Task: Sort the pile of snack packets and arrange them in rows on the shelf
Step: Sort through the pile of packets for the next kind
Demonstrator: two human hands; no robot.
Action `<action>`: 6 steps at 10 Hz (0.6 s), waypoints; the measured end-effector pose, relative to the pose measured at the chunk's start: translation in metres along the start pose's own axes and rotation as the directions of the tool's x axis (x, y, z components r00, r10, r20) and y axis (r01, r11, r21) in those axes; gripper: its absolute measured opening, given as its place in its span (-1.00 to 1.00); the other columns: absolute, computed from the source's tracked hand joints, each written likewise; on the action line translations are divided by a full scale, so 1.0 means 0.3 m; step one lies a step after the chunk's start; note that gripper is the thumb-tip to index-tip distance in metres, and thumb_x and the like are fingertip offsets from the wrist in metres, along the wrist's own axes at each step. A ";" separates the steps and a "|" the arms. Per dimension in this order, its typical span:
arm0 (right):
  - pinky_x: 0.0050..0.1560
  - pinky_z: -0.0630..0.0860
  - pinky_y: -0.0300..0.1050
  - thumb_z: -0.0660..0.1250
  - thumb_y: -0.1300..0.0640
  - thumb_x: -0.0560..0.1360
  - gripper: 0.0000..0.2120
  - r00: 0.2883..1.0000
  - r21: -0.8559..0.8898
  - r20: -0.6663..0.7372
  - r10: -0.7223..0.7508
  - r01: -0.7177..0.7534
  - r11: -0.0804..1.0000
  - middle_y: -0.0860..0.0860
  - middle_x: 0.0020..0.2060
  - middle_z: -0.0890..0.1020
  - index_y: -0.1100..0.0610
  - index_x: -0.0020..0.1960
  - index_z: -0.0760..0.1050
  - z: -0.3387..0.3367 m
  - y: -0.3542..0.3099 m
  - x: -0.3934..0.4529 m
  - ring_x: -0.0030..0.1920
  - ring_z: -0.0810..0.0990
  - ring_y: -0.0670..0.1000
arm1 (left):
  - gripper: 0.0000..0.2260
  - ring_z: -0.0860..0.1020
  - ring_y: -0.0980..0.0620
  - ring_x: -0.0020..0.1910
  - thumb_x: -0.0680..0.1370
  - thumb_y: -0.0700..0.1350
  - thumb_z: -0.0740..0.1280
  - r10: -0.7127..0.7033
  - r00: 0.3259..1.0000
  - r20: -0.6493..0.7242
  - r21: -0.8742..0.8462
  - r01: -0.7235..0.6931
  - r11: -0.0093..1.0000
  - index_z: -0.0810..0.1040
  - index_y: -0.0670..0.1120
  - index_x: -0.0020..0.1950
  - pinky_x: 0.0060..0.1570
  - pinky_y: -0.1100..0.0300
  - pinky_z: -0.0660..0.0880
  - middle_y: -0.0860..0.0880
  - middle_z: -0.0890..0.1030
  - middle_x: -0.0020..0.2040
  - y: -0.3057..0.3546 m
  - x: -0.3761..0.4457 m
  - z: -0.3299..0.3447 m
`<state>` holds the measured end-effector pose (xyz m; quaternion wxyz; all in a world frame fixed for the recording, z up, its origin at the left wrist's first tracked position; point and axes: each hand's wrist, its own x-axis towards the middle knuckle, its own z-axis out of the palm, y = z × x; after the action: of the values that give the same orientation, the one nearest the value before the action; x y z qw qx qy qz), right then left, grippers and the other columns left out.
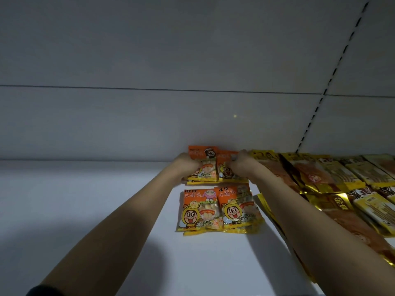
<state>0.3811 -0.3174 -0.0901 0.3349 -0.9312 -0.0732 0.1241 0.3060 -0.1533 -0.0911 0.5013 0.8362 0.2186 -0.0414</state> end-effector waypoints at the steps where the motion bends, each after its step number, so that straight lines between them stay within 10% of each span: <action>1: 0.24 0.42 -0.01 0.34 0.16 0.57 -0.49 1.000 0.054 -0.013 0.010 -0.010 0.998 0.24 0.34 0.45 0.30 0.44 0.28 0.017 0.004 0.012 0.33 0.46 0.23 | -0.77 0.52 0.14 -0.39 0.63 -0.20 0.32 0.018 0.999 0.031 0.041 -0.019 0.999 0.43 -0.10 -0.22 -0.59 0.42 0.41 0.00 0.55 -0.30 -0.012 0.000 -0.009; 4: 0.04 0.49 0.01 0.30 0.11 0.60 -0.47 0.997 0.109 -0.066 -0.033 0.040 0.993 -0.03 -0.02 0.48 0.31 0.43 0.17 0.054 0.040 0.043 -0.04 0.52 0.00 | -0.64 0.63 -0.10 0.06 0.48 0.23 0.35 0.135 0.986 -0.096 0.101 -0.126 0.987 0.55 0.01 0.12 0.04 0.03 0.58 -0.05 0.67 0.03 -0.044 0.068 0.016; 6: 0.13 0.51 0.07 0.24 0.00 0.61 -0.50 0.994 -0.013 -0.108 -0.020 0.019 1.000 0.22 0.30 0.50 0.23 0.41 0.17 0.077 0.039 0.038 0.24 0.52 0.28 | -0.43 0.55 -0.18 0.19 0.40 0.30 0.26 0.137 0.984 -0.118 0.237 -0.106 0.966 0.47 0.00 0.29 0.07 0.03 0.49 -0.09 0.61 0.18 -0.051 0.115 0.043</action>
<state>0.3861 -0.3100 -0.1168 0.3341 -0.9377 -0.0648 0.0699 0.3328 -0.1470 -0.1201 0.3869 0.9013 0.1937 0.0203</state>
